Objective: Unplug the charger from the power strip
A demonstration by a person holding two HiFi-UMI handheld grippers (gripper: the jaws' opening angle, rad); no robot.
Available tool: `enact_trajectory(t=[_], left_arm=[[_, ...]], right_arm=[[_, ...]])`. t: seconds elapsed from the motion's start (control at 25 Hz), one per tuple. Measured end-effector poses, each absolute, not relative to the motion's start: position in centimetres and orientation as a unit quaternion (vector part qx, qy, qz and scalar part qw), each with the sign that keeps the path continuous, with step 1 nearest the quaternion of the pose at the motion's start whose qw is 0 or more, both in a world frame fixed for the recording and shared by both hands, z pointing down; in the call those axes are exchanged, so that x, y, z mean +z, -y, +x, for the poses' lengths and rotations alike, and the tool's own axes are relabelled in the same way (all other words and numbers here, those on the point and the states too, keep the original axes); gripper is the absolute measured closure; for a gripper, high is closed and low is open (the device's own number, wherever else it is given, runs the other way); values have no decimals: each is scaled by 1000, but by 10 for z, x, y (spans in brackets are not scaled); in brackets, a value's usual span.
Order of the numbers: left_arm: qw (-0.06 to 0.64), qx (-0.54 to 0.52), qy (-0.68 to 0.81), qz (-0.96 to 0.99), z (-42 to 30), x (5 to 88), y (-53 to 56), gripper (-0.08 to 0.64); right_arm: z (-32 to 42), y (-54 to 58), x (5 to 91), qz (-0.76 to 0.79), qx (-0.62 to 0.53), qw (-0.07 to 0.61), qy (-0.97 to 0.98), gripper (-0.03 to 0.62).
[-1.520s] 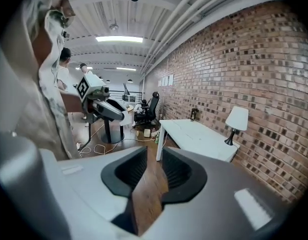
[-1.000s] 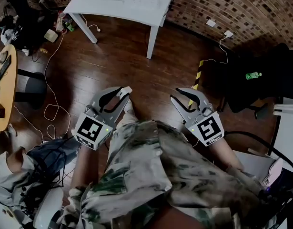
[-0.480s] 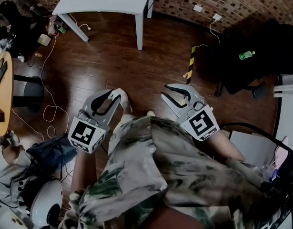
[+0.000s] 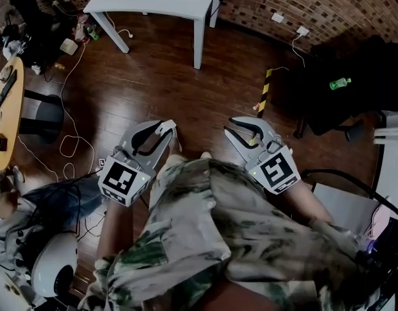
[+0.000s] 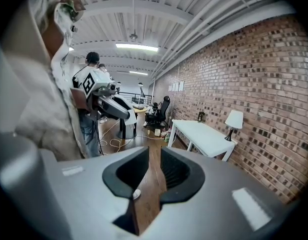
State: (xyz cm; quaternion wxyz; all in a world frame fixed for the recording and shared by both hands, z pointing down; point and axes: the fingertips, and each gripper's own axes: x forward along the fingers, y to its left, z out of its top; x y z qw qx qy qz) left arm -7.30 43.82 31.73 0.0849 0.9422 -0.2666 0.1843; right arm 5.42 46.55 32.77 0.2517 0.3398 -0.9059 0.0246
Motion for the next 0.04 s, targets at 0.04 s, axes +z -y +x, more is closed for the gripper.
enact_trajectory(t=[0.04], left_arm=[[87, 185, 267, 942, -75, 319, -439, 451]], right_arm=[[52, -466, 328, 338, 24, 253, 906, 512]])
